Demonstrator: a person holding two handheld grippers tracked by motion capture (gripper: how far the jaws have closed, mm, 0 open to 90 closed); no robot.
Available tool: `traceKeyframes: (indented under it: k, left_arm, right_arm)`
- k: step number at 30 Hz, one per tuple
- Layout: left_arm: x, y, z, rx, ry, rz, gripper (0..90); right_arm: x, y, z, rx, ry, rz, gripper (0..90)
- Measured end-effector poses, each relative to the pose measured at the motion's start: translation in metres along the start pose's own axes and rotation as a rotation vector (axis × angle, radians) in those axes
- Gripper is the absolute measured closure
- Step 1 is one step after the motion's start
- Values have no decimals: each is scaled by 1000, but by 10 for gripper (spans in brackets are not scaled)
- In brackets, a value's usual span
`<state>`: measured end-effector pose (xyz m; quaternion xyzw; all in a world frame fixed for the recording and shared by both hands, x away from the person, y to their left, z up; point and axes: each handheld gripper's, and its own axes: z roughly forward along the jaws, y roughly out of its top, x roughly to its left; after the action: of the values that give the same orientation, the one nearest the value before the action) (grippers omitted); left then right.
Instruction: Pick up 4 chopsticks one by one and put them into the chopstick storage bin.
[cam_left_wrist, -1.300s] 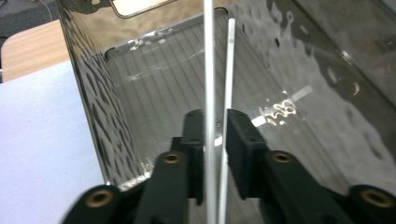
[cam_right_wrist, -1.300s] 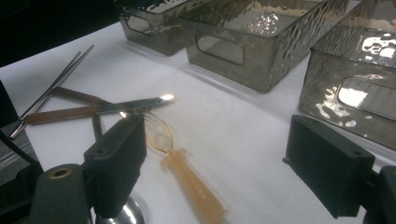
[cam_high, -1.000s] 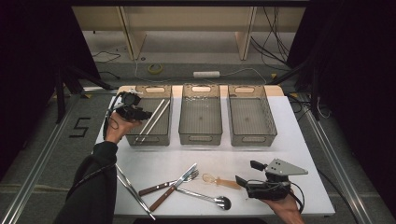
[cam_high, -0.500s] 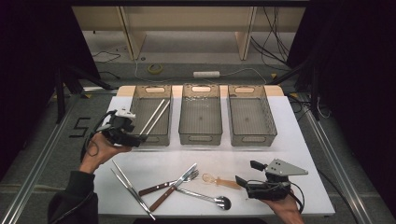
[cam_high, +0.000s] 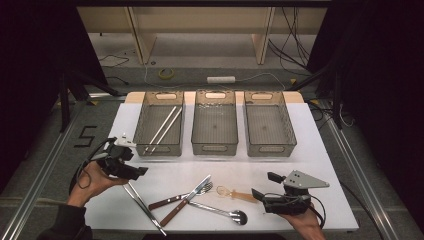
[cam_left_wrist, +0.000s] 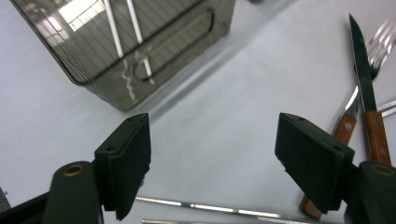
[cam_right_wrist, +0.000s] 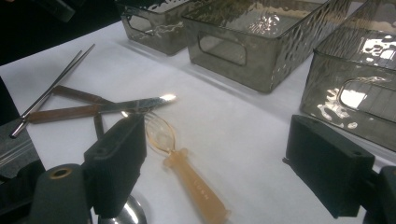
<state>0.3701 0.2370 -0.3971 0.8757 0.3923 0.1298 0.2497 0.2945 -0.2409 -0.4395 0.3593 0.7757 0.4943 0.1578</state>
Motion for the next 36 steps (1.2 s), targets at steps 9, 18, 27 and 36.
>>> traceKeyframes:
  k: [9,18,27,36]
  left_arm:
    - [-9,-18,8,98,-30,48,243]
    - [-10,-29,23,150,-32,45,264]
    - [-3,-38,21,166,-3,-20,393]
    - [-8,-46,26,221,-49,44,413]
  right_arm:
    - [0,0,0,4,0,-1,212]
    - [0,0,0,4,0,-1,212]
    - [0,0,1,4,0,-1,212]
    - [0,0,1,6,0,1,211]
